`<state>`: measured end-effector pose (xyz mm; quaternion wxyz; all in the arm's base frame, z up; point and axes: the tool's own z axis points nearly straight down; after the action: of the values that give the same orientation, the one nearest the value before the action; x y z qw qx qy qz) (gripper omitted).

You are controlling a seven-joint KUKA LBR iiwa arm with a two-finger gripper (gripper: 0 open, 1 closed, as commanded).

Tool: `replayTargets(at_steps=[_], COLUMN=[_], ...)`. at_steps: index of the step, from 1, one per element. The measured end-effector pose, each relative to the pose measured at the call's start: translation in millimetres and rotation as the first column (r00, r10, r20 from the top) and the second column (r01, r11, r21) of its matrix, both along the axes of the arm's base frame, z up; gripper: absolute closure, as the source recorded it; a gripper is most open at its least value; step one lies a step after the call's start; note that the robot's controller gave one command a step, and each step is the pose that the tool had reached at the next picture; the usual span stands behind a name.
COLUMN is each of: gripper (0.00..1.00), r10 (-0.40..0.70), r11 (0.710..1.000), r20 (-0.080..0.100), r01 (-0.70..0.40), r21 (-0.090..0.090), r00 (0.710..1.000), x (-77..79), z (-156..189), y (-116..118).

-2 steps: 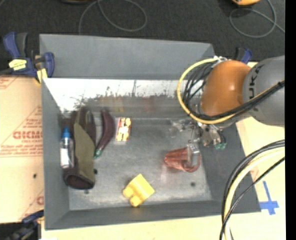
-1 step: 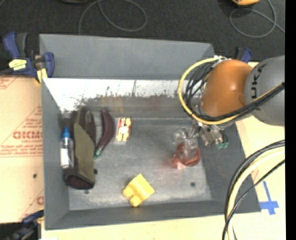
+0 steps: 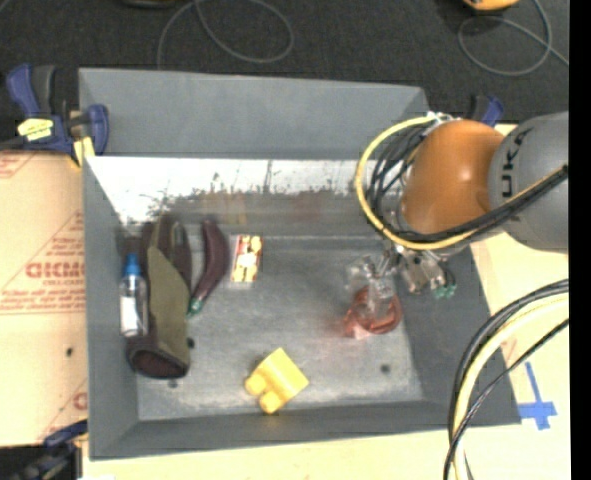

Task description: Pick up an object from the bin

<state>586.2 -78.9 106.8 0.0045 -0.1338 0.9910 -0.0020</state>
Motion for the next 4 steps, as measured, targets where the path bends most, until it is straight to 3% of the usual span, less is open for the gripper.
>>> replayTargets(at_steps=[4], gripper=[1.0], r10=[0.003], r11=[1.0], r20=[0.0], r01=[-0.003], r21=[-0.001], r00=[1.0], x=[0.0], z=[0.0], y=[-0.4])
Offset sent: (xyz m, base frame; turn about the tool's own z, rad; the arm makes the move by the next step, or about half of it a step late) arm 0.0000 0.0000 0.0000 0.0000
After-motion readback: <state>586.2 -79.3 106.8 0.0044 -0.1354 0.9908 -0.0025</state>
